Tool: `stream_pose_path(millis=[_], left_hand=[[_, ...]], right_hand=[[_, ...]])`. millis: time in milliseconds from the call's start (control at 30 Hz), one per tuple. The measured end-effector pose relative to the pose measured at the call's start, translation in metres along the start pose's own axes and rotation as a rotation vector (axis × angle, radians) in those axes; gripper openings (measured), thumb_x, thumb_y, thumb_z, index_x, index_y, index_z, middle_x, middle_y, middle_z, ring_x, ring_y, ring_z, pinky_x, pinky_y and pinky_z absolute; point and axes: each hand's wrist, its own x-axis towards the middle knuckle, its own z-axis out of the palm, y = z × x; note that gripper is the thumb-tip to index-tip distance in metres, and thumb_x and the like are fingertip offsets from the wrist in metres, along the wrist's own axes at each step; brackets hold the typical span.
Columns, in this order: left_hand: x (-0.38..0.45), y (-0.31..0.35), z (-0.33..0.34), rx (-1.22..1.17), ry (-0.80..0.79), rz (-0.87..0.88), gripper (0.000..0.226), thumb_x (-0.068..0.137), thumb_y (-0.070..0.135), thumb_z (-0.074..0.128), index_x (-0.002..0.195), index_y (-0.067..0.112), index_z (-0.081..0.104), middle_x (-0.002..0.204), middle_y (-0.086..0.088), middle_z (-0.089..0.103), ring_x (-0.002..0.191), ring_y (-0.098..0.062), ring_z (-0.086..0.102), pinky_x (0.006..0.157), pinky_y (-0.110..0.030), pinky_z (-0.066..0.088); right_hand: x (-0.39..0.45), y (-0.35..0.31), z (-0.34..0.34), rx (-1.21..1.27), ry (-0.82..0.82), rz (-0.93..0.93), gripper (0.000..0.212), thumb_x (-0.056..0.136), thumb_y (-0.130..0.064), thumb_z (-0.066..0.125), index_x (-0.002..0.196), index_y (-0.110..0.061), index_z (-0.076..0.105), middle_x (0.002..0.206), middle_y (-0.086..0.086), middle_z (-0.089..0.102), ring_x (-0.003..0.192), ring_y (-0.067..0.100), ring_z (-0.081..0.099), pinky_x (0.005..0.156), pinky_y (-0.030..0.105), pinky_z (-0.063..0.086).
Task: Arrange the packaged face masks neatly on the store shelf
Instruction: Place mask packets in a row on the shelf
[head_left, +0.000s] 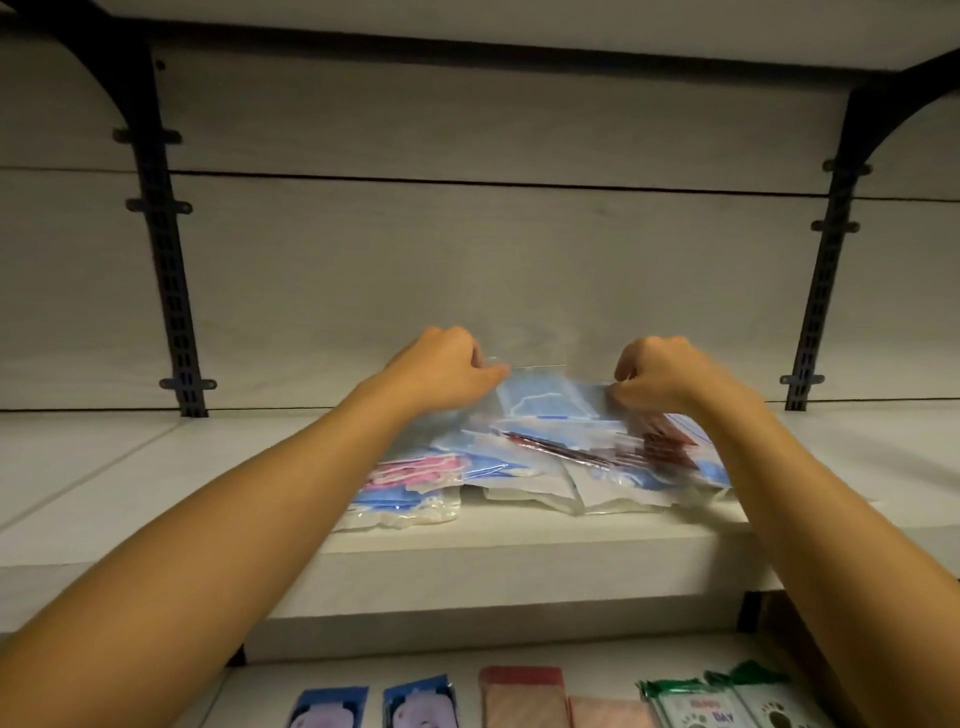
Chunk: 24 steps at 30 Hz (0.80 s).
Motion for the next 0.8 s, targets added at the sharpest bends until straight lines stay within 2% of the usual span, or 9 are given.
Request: stream_pose_path(millis=[67, 133, 267, 367, 433, 500, 600, 700, 800], left_hand=[[0.011, 0.001, 0.008, 0.076, -0.019, -0.081, 0.062, 0.087, 0.067, 0.057, 0.069, 0.008, 0.062, 0.069, -0.007, 0.062, 0.071, -0.03, 0.061, 0.069, -0.036, 0.054], [0.016, 0.0, 0.015, 0.127, -0.046, -0.143, 0.067, 0.079, 0.079, 0.057, 0.073, 0.012, 0.066, 0.074, -0.004, 0.064, 0.074, -0.026, 0.063, 0.072, -0.036, 0.056], [0.023, -0.005, 0.023, -0.111, -0.084, -0.275, 0.078, 0.06, 0.086, 0.067, 0.077, 0.011, 0.072, 0.075, -0.004, 0.07, 0.074, -0.023, 0.066, 0.072, -0.033, 0.054], [0.028, -0.011, 0.032, -0.232, -0.082, -0.329, 0.068, 0.055, 0.071, 0.083, 0.075, 0.007, 0.074, 0.065, -0.003, 0.066, 0.06, -0.02, 0.059, 0.059, -0.029, 0.047], [0.029, -0.016, 0.038, -0.321, -0.07, -0.325, 0.054, 0.061, 0.054, 0.091, 0.081, 0.007, 0.075, 0.069, -0.002, 0.066, 0.061, -0.017, 0.056, 0.058, -0.026, 0.044], [0.028, -0.02, 0.04, -0.439, -0.044, -0.305, 0.036, 0.069, 0.034, 0.091, 0.09, 0.01, 0.074, 0.078, -0.004, 0.068, 0.066, -0.015, 0.057, 0.06, -0.025, 0.045], [0.029, -0.029, 0.042, -0.555, 0.043, -0.29, 0.023, 0.074, 0.014, 0.088, 0.091, 0.011, 0.073, 0.077, -0.003, 0.065, 0.064, -0.016, 0.055, 0.055, -0.022, 0.04], [0.033, -0.037, 0.041, -0.605, 0.154, -0.301, 0.017, 0.078, 0.005, 0.08, 0.084, 0.016, 0.069, 0.073, -0.003, 0.064, 0.065, -0.019, 0.054, 0.054, -0.023, 0.039], [0.037, -0.036, 0.037, -0.639, 0.241, -0.324, 0.015, 0.082, 0.006, 0.072, 0.089, 0.018, 0.065, 0.075, -0.002, 0.062, 0.068, -0.019, 0.055, 0.06, -0.025, 0.041]], right_hand=[[0.017, 0.009, 0.0, -0.03, -0.102, -0.025, 0.029, 0.075, -0.038, 0.063, 0.096, -0.022, 0.076, 0.101, 0.005, 0.074, 0.09, 0.028, 0.066, 0.085, 0.042, 0.058], [0.028, 0.014, 0.003, -0.037, -0.168, -0.055, 0.029, 0.079, -0.035, 0.063, 0.099, -0.021, 0.077, 0.104, 0.004, 0.074, 0.094, 0.026, 0.065, 0.09, 0.043, 0.056], [0.037, 0.02, 0.009, 0.084, -0.212, -0.089, 0.026, 0.085, -0.038, 0.064, 0.099, -0.019, 0.076, 0.103, 0.005, 0.073, 0.095, 0.025, 0.065, 0.09, 0.041, 0.055], [0.04, 0.024, 0.015, 0.161, -0.211, -0.134, 0.036, 0.087, -0.049, 0.063, 0.101, -0.018, 0.075, 0.104, 0.005, 0.072, 0.097, 0.026, 0.064, 0.091, 0.041, 0.053], [0.039, 0.026, 0.018, 0.174, -0.219, -0.151, 0.044, 0.086, -0.059, 0.064, 0.103, -0.02, 0.074, 0.104, 0.002, 0.071, 0.098, 0.025, 0.063, 0.092, 0.04, 0.051], [0.038, 0.026, 0.021, 0.184, -0.221, -0.153, 0.048, 0.085, -0.064, 0.064, 0.104, -0.021, 0.073, 0.104, 0.0, 0.071, 0.099, 0.024, 0.062, 0.092, 0.039, 0.051], [0.034, 0.024, 0.023, 0.211, -0.211, -0.154, 0.053, 0.081, -0.068, 0.066, 0.11, -0.023, 0.068, 0.102, -0.003, 0.069, 0.096, 0.021, 0.061, 0.087, 0.034, 0.049], [0.035, 0.021, 0.027, 0.318, -0.13, -0.176, 0.04, 0.082, -0.051, 0.077, 0.112, -0.026, 0.066, 0.089, -0.008, 0.068, 0.08, 0.012, 0.062, 0.067, 0.026, 0.045], [0.043, 0.022, 0.032, 0.489, 0.002, -0.168, 0.032, 0.084, -0.029, 0.079, 0.111, -0.027, 0.063, 0.079, 0.001, 0.071, 0.069, 0.016, 0.065, 0.066, 0.033, 0.054]])
